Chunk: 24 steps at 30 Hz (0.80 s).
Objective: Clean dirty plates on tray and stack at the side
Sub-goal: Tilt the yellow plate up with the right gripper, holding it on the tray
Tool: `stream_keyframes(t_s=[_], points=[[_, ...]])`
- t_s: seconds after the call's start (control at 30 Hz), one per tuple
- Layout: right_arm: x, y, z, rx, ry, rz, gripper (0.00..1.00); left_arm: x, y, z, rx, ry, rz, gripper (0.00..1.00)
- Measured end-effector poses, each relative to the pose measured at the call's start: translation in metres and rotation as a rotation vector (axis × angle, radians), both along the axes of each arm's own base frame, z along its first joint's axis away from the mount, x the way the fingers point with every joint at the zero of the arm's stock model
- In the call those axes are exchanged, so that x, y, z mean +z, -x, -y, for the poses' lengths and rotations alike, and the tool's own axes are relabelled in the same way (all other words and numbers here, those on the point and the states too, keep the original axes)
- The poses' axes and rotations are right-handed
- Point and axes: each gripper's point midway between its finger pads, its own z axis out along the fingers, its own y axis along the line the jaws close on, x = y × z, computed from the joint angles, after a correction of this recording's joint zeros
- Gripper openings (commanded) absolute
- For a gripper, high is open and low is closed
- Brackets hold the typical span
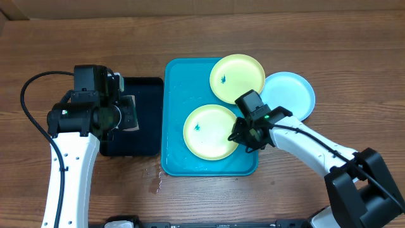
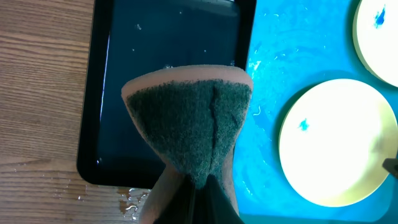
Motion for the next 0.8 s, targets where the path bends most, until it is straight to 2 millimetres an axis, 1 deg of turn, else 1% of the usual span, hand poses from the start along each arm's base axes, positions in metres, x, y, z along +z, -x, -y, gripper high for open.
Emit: stream_keyframes(t_s=[0.2,0.3,0.4,0.6,0.7,0.8], points=[[0.000,0.016,-0.021,0.008,-0.007,-0.015,0.25,0.000,0.000,0.000,0.000,0.000,-0.002,0.04],[0.000,0.020,-0.026,-0.005,0.005,-0.013,0.24,-0.001,0.002,0.000,0.000,0.000,-0.009,0.04],[-0.001,0.023,-0.029,-0.020,0.015,-0.009,0.18,-0.001,0.002,0.000,0.000,0.000,-0.009,0.04],[-0.001,0.024,-0.029,-0.047,0.021,-0.011,0.18,-0.001,0.003,0.000,0.000,0.000,-0.011,0.04],[-0.001,0.024,-0.029,-0.062,0.023,-0.012,0.12,-0.001,0.003,0.000,0.000,0.000,-0.011,0.05],[-0.001,0.022,-0.027,-0.073,0.034,-0.002,0.10,-0.001,0.002,0.000,0.000,0.000,-0.009,0.04]])
